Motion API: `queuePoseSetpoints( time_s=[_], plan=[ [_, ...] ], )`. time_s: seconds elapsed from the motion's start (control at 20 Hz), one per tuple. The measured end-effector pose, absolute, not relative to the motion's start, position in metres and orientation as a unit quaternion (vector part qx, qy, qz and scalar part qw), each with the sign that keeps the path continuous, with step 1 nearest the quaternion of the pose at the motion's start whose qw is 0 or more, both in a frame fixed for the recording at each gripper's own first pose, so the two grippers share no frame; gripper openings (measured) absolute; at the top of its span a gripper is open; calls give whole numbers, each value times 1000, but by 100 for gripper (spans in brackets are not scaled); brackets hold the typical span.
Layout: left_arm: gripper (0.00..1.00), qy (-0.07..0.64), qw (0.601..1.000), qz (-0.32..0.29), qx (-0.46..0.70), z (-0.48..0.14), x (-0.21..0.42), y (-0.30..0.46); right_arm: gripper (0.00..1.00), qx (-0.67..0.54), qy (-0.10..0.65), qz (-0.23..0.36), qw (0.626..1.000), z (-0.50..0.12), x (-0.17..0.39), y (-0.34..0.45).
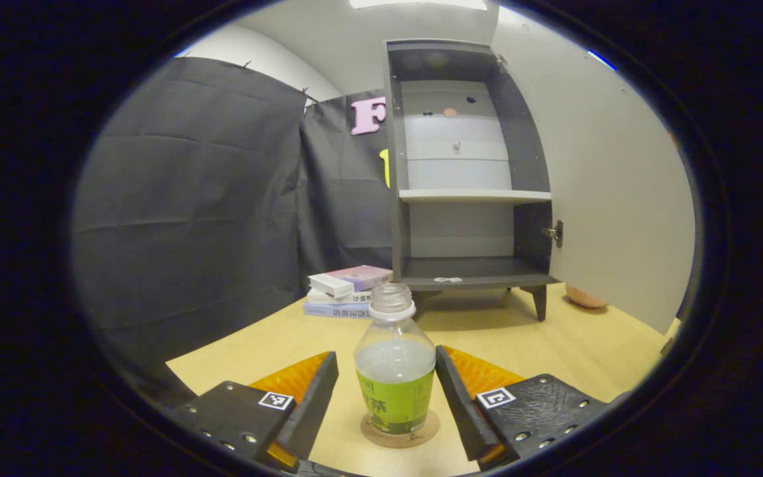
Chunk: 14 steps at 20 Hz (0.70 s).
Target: Open the cabinet door with the right hand, grasp the bottle in the cabinet with the left hand and place it on the coaster, then close the cabinet door with the right hand.
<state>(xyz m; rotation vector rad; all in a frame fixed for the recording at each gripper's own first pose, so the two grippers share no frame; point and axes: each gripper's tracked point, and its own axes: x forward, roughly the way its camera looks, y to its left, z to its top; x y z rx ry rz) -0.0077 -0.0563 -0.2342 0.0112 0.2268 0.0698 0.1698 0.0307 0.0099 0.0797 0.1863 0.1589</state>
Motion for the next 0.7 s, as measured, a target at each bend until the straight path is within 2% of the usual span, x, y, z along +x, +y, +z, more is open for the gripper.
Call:
queuePoseSetpoints(
  time_s=[0.35, 0.4, 0.45, 0.5, 0.55, 0.7],
  plan=[
    [85, 74, 996, 41, -15, -136, -16, -46, 94, 53, 57, 78, 994, 39, 178, 27],
    [80, 65, 997, 46, -10, -122, -17, -41, 94, 54, 51, 77, 994, 43, 178, 28],
    [88, 58, 997, 49, -5, -109, -17, -36, 94, 55, 47, 74, 995, 47, 179, 28],
    [81, 55, 997, 47, -2, -100, -16, -33, 93, 54, 44, 71, 995, 50, 179, 30],
    [80, 54, 998, 45, -2, -94, -14, -31, 94, 53, 42, 66, 995, 53, 179, 31],
    [86, 50, 998, 37, -9, -78, -9, -18, 94, 46, 30, 40, 998, 67, 179, 33]
  ],
)
